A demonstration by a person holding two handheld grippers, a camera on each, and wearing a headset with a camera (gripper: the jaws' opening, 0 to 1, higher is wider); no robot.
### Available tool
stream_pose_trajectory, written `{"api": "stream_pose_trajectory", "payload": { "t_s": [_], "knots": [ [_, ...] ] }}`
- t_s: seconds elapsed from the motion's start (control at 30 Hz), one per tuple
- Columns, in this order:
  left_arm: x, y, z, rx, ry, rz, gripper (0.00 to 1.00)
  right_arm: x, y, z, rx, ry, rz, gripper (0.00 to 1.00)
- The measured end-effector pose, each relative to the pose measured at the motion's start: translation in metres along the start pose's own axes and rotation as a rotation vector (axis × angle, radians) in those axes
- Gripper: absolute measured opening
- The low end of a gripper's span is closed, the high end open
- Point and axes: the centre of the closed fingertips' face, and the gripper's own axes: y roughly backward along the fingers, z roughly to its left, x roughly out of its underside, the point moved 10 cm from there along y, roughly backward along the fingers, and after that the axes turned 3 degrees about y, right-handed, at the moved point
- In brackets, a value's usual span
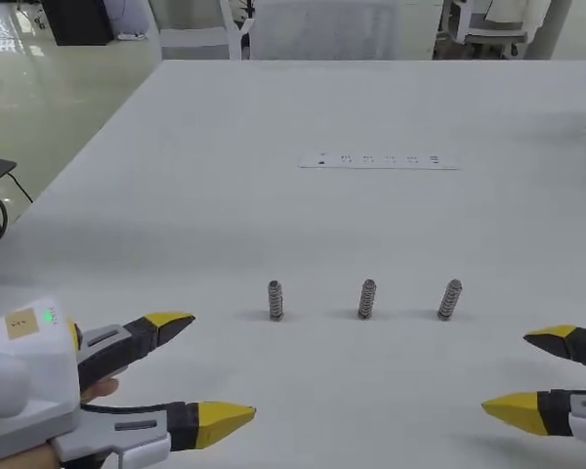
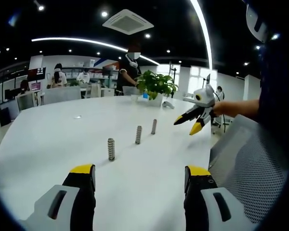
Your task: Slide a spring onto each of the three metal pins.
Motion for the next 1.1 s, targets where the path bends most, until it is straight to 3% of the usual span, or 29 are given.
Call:
{"api": "stream_pose_trajectory", "payload": {
  "t_s": [0.17, 0.6, 1.1],
  "knots": [
    [0.003, -0.002, 0.003, -0.003, 0.007, 0.009, 0.72, -0.006, 0.003, -0.002, 0.018, 0.044, -0.035, 0.66],
    [0.005, -0.002, 0.001, -0.004, 0.020, 0.024, 0.72, -0.013, 0.005, -0.002, 0.038, 0.061, -0.068, 0.66],
    [-0.001, 0.002, -0.001, -0.017, 0.015, 0.019, 0.72, -0.017, 0.007, -0.003, 0.050, 0.062, -0.088, 0.66]
  ]
}}
